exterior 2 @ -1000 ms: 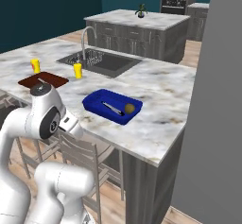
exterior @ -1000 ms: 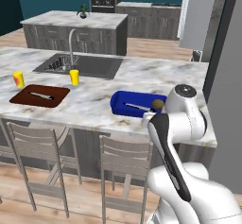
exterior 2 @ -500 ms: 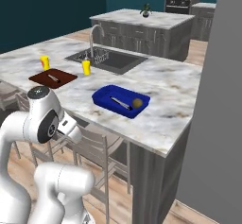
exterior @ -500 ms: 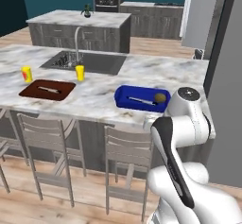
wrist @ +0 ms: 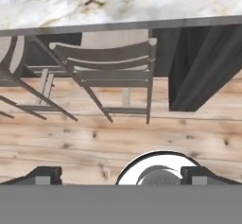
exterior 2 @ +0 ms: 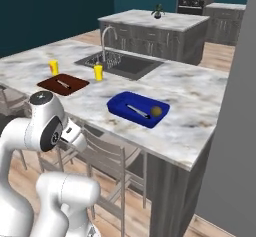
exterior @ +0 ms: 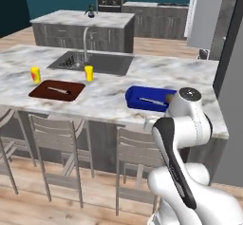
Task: Gather the potato and avocado from the fridge and place them on a tray on the dining counter. Then gather the fishs from the fridge and place them on the other tray.
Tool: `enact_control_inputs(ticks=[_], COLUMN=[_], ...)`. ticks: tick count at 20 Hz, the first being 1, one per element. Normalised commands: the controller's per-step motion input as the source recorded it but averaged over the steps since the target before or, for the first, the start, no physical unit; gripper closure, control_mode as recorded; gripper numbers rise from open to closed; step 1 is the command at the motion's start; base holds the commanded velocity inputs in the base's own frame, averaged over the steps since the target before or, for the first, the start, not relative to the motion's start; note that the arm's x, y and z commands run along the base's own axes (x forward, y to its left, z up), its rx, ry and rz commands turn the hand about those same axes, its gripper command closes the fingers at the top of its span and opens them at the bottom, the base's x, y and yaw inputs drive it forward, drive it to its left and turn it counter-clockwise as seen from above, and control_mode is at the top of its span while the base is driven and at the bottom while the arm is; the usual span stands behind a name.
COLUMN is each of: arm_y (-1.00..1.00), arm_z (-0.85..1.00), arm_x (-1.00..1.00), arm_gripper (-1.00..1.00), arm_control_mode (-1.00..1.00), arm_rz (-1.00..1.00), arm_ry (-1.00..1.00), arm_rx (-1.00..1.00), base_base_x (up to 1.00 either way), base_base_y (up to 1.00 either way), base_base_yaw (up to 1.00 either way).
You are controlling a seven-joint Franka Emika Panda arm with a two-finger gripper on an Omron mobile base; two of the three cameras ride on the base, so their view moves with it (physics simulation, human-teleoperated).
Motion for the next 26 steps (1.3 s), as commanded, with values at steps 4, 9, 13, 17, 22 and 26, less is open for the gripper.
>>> enact_control_inputs(ticks=[4,9,13,17,22,26], arm_y=[0.0,0.0,0.0,0.0,0.0,0.0], arm_z=[0.0,0.0,0.0,0.0,0.0,0.0], arm_x=[0.0,0.0,0.0,0.0,0.0,0.0], arm_gripper=[-1.0,-1.0,-1.0,-1.0,-1.0,-1.0], arm_control_mode=[1.0,1.0,1.0,1.0,1.0,1.0], arm_rz=[0.0,0.0,0.0,0.0,0.0,0.0], arm_ry=[0.0,0.0,0.0,0.0,0.0,0.0], arm_rx=[0.0,0.0,0.0,0.0,0.0,0.0], base_base_x=[0.0,0.03,0.39,0.45,0.2,0.0], base_base_y=[0.76,0.89,1.0,1.0,1.0,1.0], base_base_yaw=[-0.03,-0.06,-0.19,-0.35,-0.26,-0.03])
